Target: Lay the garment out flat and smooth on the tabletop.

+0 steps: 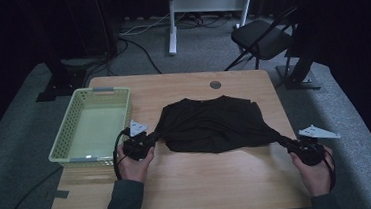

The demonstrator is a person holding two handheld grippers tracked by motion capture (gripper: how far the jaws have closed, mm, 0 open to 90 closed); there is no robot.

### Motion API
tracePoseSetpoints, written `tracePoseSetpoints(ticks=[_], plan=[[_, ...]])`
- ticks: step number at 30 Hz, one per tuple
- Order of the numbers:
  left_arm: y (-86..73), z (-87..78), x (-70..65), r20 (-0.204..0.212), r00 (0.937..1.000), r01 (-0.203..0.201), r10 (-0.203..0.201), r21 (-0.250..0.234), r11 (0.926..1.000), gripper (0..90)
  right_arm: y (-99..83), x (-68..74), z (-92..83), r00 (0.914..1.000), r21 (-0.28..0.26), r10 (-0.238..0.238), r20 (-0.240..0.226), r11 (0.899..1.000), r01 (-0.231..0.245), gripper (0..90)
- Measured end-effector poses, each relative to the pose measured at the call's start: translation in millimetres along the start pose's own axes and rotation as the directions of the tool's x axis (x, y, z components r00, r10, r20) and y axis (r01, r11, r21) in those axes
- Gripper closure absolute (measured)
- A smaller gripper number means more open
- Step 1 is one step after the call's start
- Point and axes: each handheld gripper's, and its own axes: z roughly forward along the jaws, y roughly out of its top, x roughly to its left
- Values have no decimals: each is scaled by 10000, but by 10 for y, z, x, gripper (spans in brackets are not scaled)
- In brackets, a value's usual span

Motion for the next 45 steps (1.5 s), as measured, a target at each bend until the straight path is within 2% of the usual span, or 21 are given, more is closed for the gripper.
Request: tracePoseSetpoints(ticks=[12, 20, 26, 32, 37, 45], plan=[[1, -220, 54, 121, 9996, 254, -249, -467, 9986, 843, -19, -87, -204, 9993, -43, 29, 384, 10000, -27, 845], [-44, -296, 49, 254, 9992, 330, -316, -542, 9980, 843, -72, -111, -329, 9986, 32, -9, 534, 10000, 7, 845], [-133, -343, 49, 321, 9987, 409, -394, -466, 9981, 843, -152, -103, -387, 9990, 233, -34, 454, 9997, 23, 844], [-222, -419, 20, 476, 9978, 478, -458, -428, 9979, 843, -271, -71, -470, 9993, 204, 115, 368, 9997, -123, 844], [-286, -491, 5, 851, 9939, 742, -704, -429, 9963, 843, -374, -15, -521, 9995, 282, 106, 296, 9995, -114, 845], [-399, -577, -24, 950, 9920, 863, -828, -339, 9957, 843, -437, 24, -544, 9996, 308, 172, 209, 9994, -179, 844]])
